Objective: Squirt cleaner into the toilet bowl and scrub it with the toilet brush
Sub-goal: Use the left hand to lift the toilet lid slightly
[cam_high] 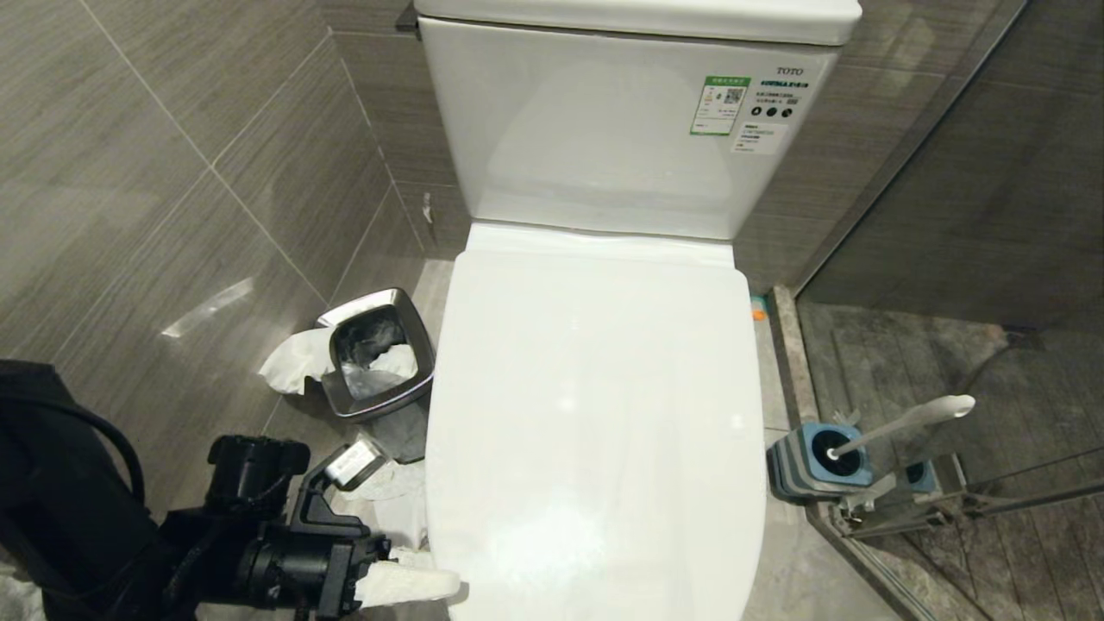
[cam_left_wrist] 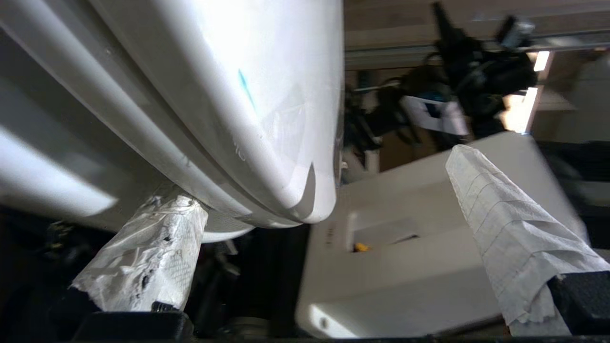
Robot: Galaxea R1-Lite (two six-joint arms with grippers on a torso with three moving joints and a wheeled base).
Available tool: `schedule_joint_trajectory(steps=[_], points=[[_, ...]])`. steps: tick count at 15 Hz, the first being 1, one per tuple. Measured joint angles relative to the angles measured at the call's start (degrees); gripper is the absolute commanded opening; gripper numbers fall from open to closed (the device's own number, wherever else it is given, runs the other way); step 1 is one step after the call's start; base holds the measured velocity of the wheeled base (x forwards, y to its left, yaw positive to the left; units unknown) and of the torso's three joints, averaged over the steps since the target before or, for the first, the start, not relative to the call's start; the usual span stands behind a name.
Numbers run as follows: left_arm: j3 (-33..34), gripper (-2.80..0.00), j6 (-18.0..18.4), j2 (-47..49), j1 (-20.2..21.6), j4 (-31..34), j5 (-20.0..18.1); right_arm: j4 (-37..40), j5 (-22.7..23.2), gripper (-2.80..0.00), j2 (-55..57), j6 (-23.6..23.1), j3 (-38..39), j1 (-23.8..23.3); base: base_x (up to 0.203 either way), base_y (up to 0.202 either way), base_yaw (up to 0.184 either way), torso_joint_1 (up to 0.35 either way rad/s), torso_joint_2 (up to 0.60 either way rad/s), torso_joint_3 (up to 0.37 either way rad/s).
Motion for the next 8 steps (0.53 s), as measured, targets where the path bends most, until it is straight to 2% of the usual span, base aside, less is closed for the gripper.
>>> schedule_joint_trajectory(steps=[3, 8], points=[[-0.02, 0.0, -3.43, -2.46, -0.04, -0.04, -2.76, -0.01, 0.03, -2.8, 0.0, 0.0, 0.0, 0.05, 0.0, 0.0, 0.0, 0.0, 0.0, 0.0], [-0.05, 0.0, -3.52, -4.56, -0.23, -0.06, -4.02, -0.02, 0.03, -2.8, 0.0, 0.0, 0.0, 0.05, 0.0, 0.0, 0.0, 0.0, 0.0, 0.0]])
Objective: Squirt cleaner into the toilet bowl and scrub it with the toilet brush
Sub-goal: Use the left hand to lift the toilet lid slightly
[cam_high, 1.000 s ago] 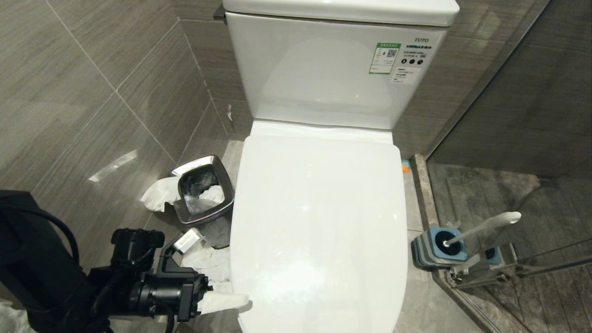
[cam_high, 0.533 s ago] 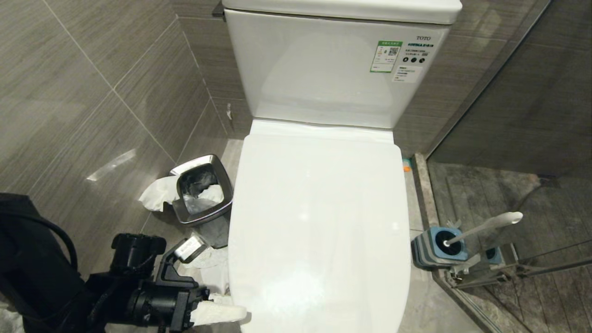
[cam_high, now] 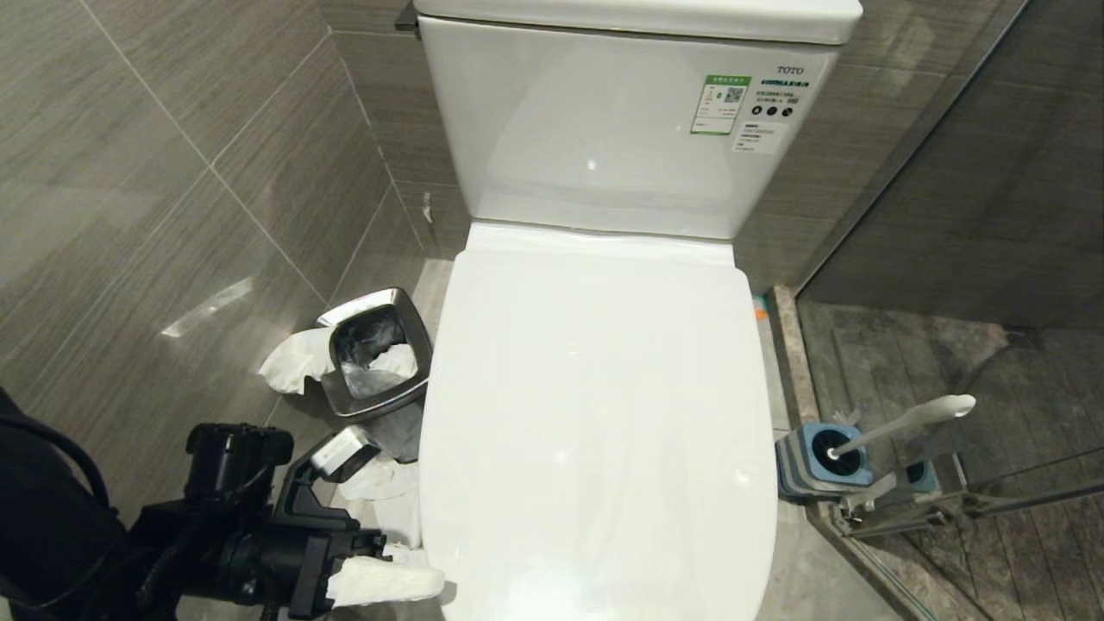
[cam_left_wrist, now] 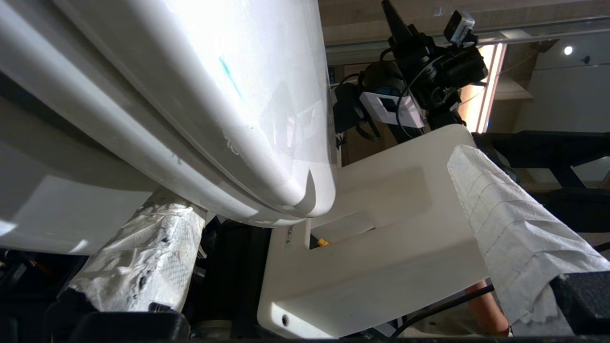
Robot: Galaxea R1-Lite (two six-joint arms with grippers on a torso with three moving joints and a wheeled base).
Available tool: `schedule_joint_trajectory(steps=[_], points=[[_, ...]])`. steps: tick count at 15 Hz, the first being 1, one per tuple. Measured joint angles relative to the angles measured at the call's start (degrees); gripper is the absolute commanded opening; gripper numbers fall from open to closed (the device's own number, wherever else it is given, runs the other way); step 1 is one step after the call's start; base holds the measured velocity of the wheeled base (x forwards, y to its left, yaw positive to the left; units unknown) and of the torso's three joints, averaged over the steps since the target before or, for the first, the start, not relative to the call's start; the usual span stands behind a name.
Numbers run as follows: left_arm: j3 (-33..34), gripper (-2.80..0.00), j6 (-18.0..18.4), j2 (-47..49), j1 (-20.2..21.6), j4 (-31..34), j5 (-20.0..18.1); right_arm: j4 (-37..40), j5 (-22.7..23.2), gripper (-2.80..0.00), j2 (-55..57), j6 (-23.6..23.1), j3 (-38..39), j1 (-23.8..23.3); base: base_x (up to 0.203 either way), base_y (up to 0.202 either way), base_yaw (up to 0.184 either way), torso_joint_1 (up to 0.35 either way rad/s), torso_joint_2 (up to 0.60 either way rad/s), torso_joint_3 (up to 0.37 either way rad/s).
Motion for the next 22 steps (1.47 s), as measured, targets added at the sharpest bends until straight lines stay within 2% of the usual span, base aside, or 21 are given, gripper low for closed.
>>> schedule_joint_trajectory(steps=[2, 3, 7, 10, 16, 22], points=[[0.02, 0.0, -1.2, -1.39, 0.0, 0.06, -0.01, 0.03, 0.02, -2.8, 0.0, -0.01, 0.0, 0.0, 0.0, 0.0, 0.0, 0.0, 0.0, 0.0], [-0.09, 0.0, -2.97, -2.51, 0.0, 0.09, -0.06, 0.02, -0.06, -2.8, 0.0, 0.0, 0.0, 0.0, 0.0, 0.0, 0.0, 0.0, 0.0, 0.0], [-2.79, 0.0, -13.54, -7.95, -0.11, 0.28, -0.48, 0.01, -0.02, -2.8, 0.0, 0.0, -0.02, 0.02, 0.0, 0.0, 0.0, 0.0, 0.0, 0.0], [-4.38, 0.0, -15.84, -10.31, -0.6, 0.1, -0.49, -0.02, -0.01, -2.8, 0.0, 0.0, -0.02, 0.0, 0.0, 0.0, 0.0, 0.0, 0.0, 0.0], [-6.24, 0.0, -22.51, -14.67, -2.28, -0.11, -0.22, -0.01, -0.01, -2.8, 0.0, 0.0, 0.0, 0.0, 0.0, 0.0, 0.0, 0.0, 0.0, 0.0], [-11.36, 0.0, -29.84, -17.29, -2.54, -0.09, -0.3, -0.04, -0.03, -2.8, 0.0, 0.01, 0.0, 0.0, 0.0, 0.0, 0.0, 0.0, 0.0, 0.0]])
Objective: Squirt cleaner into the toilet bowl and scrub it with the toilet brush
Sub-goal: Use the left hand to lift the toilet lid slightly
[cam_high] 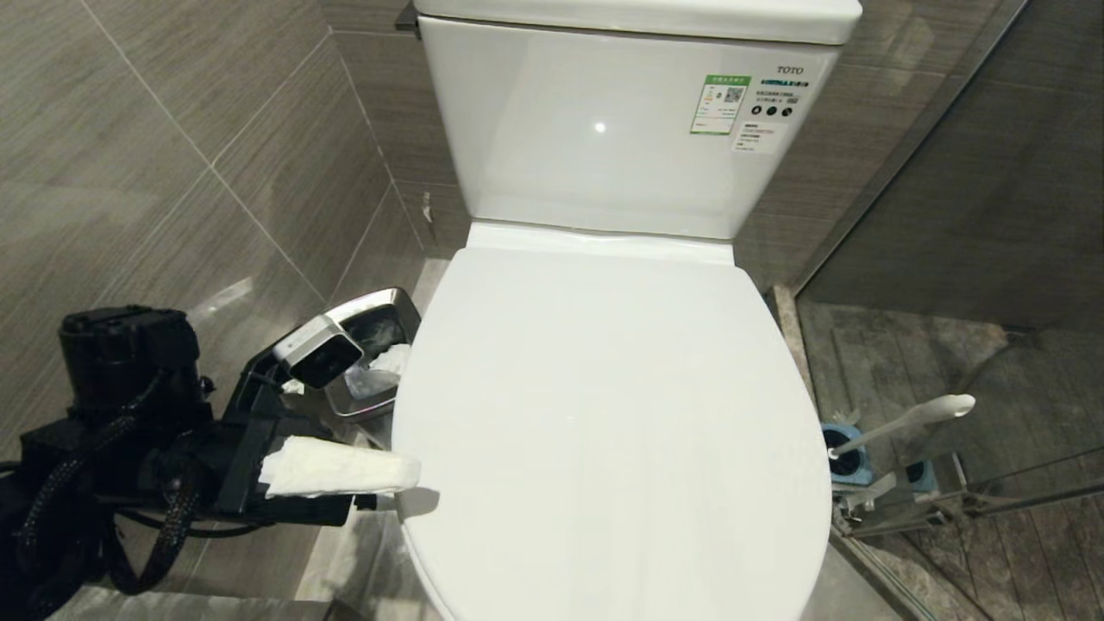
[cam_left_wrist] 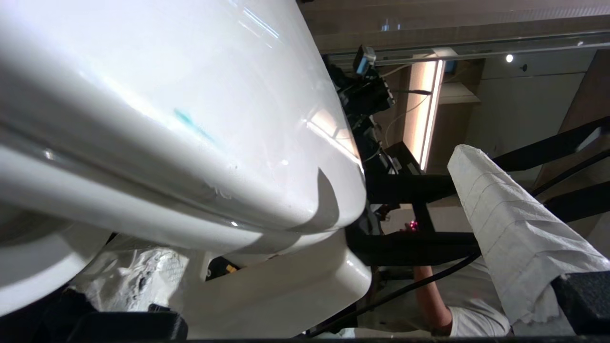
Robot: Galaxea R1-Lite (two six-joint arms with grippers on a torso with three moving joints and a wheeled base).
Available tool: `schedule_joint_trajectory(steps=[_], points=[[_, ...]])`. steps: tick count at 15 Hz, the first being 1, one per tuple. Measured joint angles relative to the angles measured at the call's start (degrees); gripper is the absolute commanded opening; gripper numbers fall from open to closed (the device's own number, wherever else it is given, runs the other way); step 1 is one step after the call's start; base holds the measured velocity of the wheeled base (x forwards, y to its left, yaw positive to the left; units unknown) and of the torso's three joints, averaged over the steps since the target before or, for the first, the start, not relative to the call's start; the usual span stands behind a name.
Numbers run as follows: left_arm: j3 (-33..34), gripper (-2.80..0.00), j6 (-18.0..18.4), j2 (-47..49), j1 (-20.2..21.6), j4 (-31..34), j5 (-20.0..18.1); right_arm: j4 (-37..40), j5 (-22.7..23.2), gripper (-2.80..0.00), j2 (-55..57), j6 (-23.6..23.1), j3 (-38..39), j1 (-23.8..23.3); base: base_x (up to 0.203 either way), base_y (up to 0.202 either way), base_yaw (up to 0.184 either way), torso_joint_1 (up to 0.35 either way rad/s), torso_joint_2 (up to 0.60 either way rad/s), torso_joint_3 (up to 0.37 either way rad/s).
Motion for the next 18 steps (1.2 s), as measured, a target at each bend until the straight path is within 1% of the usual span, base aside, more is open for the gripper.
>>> schedule_joint_trajectory(steps=[4, 7, 11, 14, 18], points=[[-5.41, 0.0, -5.97, -0.55, -0.07, -0.05, 0.11, 0.06, 0.0, -2.8, 0.0, -0.01, 0.0, 0.0, 0.0, 0.0, 0.0, 0.0, 0.0, 0.0], [-8.93, 0.0, -8.94, -0.87, -0.16, -0.13, 0.31, 0.04, 0.0, -2.8, 0.0, -0.01, 0.0, 0.0, 0.0, 0.0, 0.0, 0.0, 0.0, 0.0], [-12.02, 0.0, -14.19, -2.11, -0.16, -0.18, 0.52, 0.06, -0.01, -2.8, 0.0, -0.01, 0.0, 0.0, 0.0, 0.0, 0.0, 0.0, 0.0, 0.0], [-15.31, 0.0, -19.45, -3.03, -0.16, -0.16, 0.63, 0.02, 0.0, -2.8, 0.0, -0.01, 0.0, 0.0, 0.0, 0.0, 0.0, 0.0, 0.0, 0.0], [-17.67, 0.0, -25.84, -5.83, -0.85, -0.18, 0.3, -0.03, 0.0, -2.8, 0.0, -0.02, -0.02, -0.02, 0.0, 0.0, 0.0, 0.002, -0.02, 0.001]])
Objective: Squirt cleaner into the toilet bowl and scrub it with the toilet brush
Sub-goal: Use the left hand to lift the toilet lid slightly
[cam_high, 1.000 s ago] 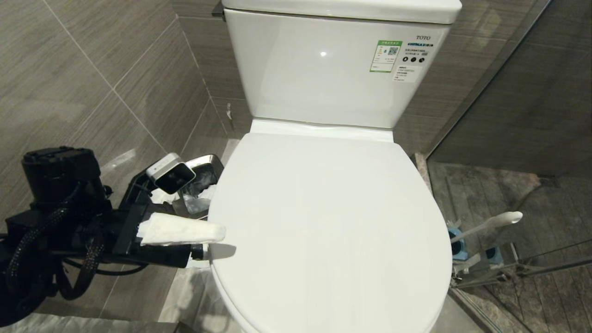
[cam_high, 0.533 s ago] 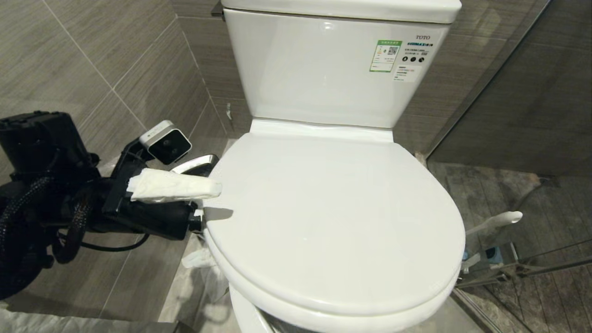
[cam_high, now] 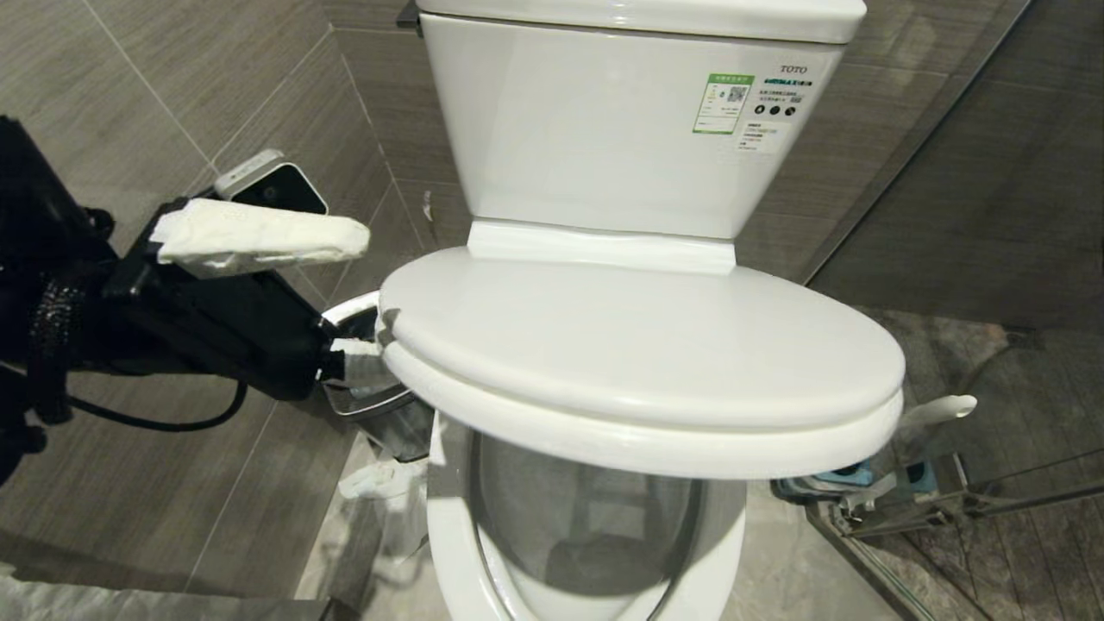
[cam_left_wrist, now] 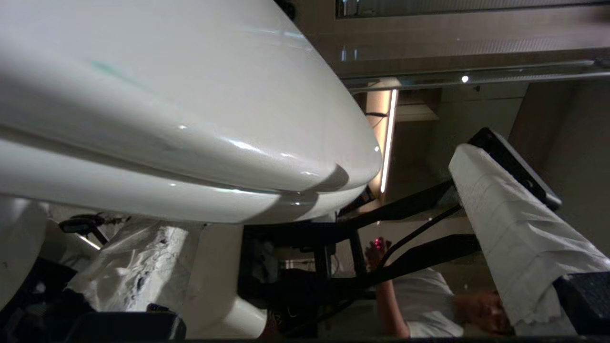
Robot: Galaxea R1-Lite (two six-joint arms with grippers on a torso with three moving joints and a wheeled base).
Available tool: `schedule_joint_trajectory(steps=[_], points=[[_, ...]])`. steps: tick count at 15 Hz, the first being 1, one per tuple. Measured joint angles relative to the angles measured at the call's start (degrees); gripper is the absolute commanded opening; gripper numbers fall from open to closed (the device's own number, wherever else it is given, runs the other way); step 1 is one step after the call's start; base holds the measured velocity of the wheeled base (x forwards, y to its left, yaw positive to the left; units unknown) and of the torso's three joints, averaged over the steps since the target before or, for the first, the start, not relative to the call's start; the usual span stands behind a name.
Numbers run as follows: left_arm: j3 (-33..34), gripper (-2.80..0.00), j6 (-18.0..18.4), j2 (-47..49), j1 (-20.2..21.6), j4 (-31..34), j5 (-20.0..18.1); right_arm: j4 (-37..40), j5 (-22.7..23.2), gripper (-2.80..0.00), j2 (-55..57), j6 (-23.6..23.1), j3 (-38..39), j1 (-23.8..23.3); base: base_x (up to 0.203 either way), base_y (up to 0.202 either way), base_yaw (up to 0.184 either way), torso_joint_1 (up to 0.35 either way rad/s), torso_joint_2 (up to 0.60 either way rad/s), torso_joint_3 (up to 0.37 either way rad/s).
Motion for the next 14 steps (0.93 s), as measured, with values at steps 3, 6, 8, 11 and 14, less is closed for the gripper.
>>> schedule_joint_trajectory(steps=[3, 6, 8, 11, 14], points=[[-0.66, 0.0, -2.19, -2.31, -1.46, 0.0, -0.04, -0.05, -0.02, -2.8, 0.0, 0.01, 0.02, -0.01, 0.0, 0.0, 0.0, 0.0, 0.0, 0.0], [-0.75, 0.0, -2.4, -3.61, -2.62, -0.01, 0.17, 0.05, 0.0, -2.8, 0.0, 0.0, 0.02, 0.02, 0.0, 0.0, 0.0, 0.0, 0.0, 0.0], [-1.11, 0.0, -2.4, -4.0, -3.6, 0.0, 1.67, 0.05, 0.02, -2.8, 0.0, 0.01, 0.02, 0.02, 0.0, 0.0, 0.0, 0.0, 0.0, 0.0], [-2.66, 0.0, -2.31, -3.95, -5.24, 0.03, 4.01, 0.11, 0.0, -2.8, 0.0, 0.01, 0.02, 0.02, 0.0, 0.0, 0.0, 0.0, 0.0, 0.0], [-4.01, 0.0, -1.55, -3.08, -5.95, -0.04, 5.59, 0.06, -0.02, -2.8, 0.0, 0.04, 0.02, 0.02, 0.0, 0.0, 0.0, 0.0, 0.0, 0.0]])
